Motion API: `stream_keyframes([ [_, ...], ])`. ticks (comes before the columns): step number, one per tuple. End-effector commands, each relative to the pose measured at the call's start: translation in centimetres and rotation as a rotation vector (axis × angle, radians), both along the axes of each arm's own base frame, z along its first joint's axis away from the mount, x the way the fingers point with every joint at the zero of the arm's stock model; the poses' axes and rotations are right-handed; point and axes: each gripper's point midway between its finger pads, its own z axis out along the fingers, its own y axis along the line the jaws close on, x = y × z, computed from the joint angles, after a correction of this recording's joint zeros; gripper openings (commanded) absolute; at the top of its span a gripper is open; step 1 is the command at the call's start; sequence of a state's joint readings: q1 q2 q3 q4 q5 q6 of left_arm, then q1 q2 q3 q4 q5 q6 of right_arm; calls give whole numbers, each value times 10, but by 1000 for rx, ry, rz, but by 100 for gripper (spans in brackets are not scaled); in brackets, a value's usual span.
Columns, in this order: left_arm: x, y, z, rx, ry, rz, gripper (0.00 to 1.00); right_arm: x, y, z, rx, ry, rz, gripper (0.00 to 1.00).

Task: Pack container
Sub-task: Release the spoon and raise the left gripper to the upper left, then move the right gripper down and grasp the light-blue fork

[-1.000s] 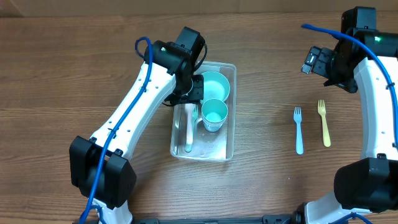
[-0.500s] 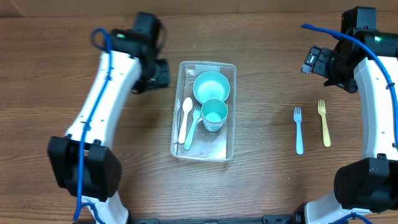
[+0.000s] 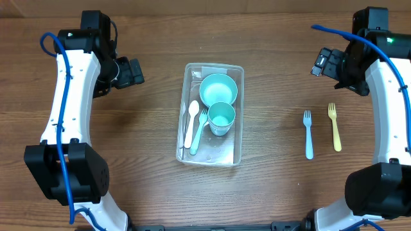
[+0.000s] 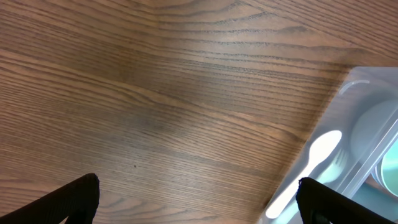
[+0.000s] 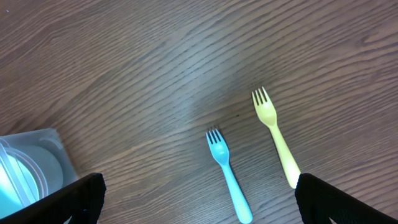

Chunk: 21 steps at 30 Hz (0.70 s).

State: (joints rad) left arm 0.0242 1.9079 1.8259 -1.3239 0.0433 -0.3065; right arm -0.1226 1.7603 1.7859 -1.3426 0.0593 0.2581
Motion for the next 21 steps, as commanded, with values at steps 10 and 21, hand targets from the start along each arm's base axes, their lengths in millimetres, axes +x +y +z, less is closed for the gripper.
stream_keyframes([
  [10, 5, 1, 8, 7, -25, -20, 100, 2, -2, 16, -11, -48, -7, 100],
  [21, 5, 1, 8, 7, -25, -20, 100, -60, 0, -4, -5, 215, 22, 100],
])
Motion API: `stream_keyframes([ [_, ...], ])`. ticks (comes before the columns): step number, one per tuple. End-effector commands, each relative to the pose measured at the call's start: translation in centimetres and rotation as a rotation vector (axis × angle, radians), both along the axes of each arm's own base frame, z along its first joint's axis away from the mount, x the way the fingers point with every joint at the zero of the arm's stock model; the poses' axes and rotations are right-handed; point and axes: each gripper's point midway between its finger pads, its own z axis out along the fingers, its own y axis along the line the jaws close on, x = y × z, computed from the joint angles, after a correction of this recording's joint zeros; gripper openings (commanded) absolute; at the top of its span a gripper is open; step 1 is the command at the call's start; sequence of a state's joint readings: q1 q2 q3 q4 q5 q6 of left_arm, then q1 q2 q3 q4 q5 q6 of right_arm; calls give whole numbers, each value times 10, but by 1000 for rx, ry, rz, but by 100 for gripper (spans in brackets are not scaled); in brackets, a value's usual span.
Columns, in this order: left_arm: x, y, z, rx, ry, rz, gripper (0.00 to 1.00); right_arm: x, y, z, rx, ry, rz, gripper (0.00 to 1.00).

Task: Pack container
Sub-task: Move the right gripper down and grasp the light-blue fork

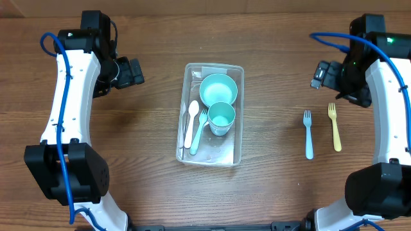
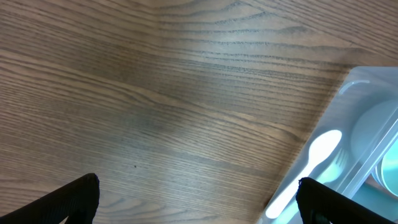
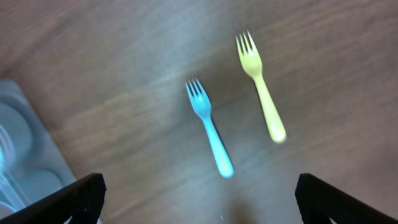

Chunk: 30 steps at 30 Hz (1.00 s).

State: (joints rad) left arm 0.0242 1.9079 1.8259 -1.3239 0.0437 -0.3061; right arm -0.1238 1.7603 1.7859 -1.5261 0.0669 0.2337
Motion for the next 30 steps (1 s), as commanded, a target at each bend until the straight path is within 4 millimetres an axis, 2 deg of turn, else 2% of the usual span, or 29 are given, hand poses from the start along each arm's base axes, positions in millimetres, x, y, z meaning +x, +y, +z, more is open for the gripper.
stream_keyframes([
  [1, 5, 1, 8, 8, -25, -20, 100, -22, -3, 5, -13, 46, 2, 100],
  [6, 5, 1, 8, 8, -25, -20, 100, -54, 2, -4, -13, 18, -24, 100],
  [10, 5, 1, 8, 8, -25, -20, 100, -74, 8, -32, -3, -101, -31, 100],
  [12, 5, 1, 8, 8, -25, -20, 100, -71, 25, -51, 77, -148, 38, 100],
  [16, 5, 1, 8, 8, -25, -20, 100, -67, 18, -93, 59, -26, 38, 100],
  [20, 5, 1, 8, 8, -25, -20, 100, -59, 13, -125, 45, 57, 86, 100],
  [23, 5, 1, 8, 7, -25, -20, 100, -49, 9, -135, 28, 49, 84, 98],
  [26, 5, 1, 8, 7, -25, -20, 100, -37, 8, -135, 19, 6, 103, 97],
  [30, 5, 1, 8, 8, -25, -20, 100, -35, 5, -136, -2, 1, 131, 95],
])
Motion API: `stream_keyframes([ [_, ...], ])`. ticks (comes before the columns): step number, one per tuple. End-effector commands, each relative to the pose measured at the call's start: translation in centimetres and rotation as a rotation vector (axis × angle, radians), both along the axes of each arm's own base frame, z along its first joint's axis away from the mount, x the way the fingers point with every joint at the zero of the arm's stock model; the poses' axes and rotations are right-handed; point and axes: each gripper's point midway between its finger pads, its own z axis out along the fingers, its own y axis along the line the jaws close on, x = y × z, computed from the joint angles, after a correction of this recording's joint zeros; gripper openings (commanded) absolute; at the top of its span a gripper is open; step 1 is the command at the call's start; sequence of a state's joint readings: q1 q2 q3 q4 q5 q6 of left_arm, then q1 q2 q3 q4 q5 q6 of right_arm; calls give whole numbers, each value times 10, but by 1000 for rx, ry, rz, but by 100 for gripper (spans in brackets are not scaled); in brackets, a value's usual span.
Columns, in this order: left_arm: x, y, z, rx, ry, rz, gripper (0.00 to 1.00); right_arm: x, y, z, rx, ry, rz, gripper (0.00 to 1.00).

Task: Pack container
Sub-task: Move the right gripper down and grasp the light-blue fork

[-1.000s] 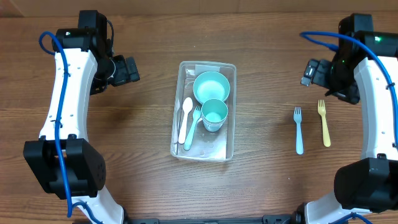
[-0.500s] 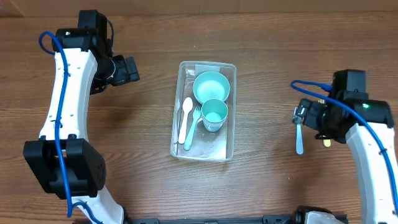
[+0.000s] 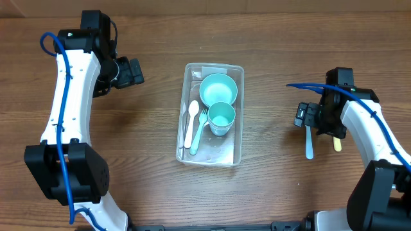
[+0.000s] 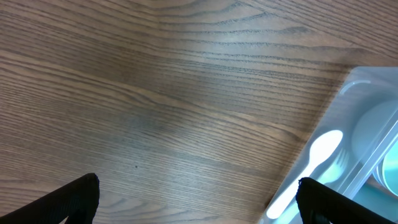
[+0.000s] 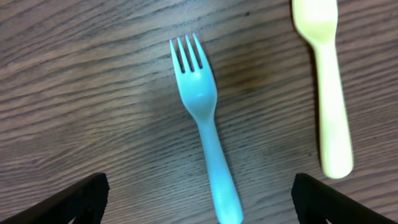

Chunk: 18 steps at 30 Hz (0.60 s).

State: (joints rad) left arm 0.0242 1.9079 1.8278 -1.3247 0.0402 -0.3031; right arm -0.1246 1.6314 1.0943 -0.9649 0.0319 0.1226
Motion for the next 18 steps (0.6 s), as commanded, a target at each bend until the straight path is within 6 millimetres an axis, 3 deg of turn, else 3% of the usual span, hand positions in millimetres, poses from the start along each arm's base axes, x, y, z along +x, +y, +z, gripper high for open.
stream_keyframes([
  [1, 5, 1, 7, 3, -24, -17, 100, 0, -5, -1, -23, -2, 18, 95],
  [11, 5, 1, 7, 3, -24, -17, 100, 5, -11, -15, -59, -37, 39, 91],
  [18, 5, 1, 7, 3, -24, -17, 100, 1, -10, -42, -61, -22, 77, 92],
])
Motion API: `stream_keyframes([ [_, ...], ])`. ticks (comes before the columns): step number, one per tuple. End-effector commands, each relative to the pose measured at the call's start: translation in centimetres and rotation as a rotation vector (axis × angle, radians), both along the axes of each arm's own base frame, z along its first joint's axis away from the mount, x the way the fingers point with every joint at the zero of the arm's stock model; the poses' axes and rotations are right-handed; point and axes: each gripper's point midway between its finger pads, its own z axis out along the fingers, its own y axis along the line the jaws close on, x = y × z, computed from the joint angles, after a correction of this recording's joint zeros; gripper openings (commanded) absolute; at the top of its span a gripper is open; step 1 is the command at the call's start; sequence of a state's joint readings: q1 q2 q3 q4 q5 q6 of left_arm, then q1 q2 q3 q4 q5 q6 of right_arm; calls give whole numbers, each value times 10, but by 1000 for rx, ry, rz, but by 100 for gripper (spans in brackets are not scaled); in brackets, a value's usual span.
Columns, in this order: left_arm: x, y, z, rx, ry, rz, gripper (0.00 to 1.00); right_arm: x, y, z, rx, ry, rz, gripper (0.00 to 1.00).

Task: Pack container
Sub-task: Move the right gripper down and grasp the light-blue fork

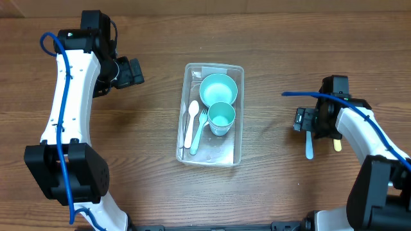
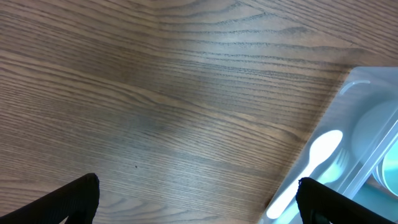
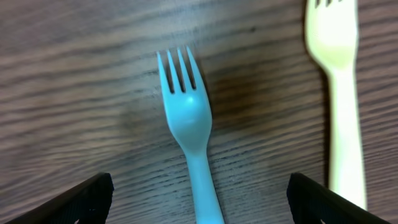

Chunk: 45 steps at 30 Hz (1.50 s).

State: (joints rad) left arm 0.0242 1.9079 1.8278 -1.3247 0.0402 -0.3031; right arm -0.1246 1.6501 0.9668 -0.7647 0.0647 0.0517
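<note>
A clear plastic container [image 1: 235, 153] stands mid-table holding a teal bowl [image 1: 218, 88], a teal cup [image 1: 221, 118], a white spoon [image 1: 191, 123] and a teal fork [image 1: 199, 131]. A blue fork [image 3: 189, 130] and a yellow fork [image 3: 341, 93] lie flat on the wood at the right. My right gripper [image 3: 198, 214] is open low over the blue fork, whose handle runs between the fingertips [image 3: 84, 198]. In the overhead view the blue fork [image 1: 309, 150] pokes out below that gripper. My left gripper [image 2: 198, 214] is open over bare wood left of the container [image 2: 367, 93].
The wooden table [image 1: 128, 160] carries nothing else. The yellow fork [image 1: 337, 145] lies just right of the blue one, close to the right gripper's outer finger.
The right gripper has dropped a little closer to the blue fork, which now looks larger and more centred between the fingers. The left arm and the container's contents have not moved.
The right gripper was high at the table's back right, with both forks small in its view. Later it was nearer them, then low right over the blue fork, and now straddles its handle, still open. The left arm stayed still throughout.
</note>
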Motion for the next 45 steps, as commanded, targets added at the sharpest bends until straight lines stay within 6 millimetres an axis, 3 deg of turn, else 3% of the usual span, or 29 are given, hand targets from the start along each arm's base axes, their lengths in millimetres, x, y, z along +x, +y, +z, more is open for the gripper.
stream_keyframes([
  [1, 5, 1, 7, 3, -24, -17, 100, -4, -4, -14, -12, 34, 17, 91],
  [15, 5, 1, 7, 4, -24, -17, 100, -3, -4, -38, -8, 81, 26, 83],
  [21, 5, 1, 7, 3, -24, -17, 100, -5, -4, -36, -4, 96, 17, 45],
  [27, 5, 1, 7, 4, -24, -17, 100, 5, -5, -18, -4, 96, 15, 34],
  [29, 5, 1, 7, 3, -24, -17, 100, 8, -5, -12, -4, 95, 13, 26],
  [35, 5, 1, 7, 4, -24, -17, 100, 10, -5, -11, -1, 91, -4, 9],
  [37, 5, 1, 7, 4, -24, -17, 100, 9, -5, -11, -1, 92, -8, 14],
  [39, 5, 1, 7, 4, -24, -17, 100, 9, -5, -12, 0, 94, -8, 31],
  [42, 5, 1, 7, 3, -24, -17, 100, 9, -5, -12, 0, 94, -8, 44],
  [45, 5, 0, 7, 3, -24, -18, 100, 6, -5, -15, 1, 99, -8, 46],
])
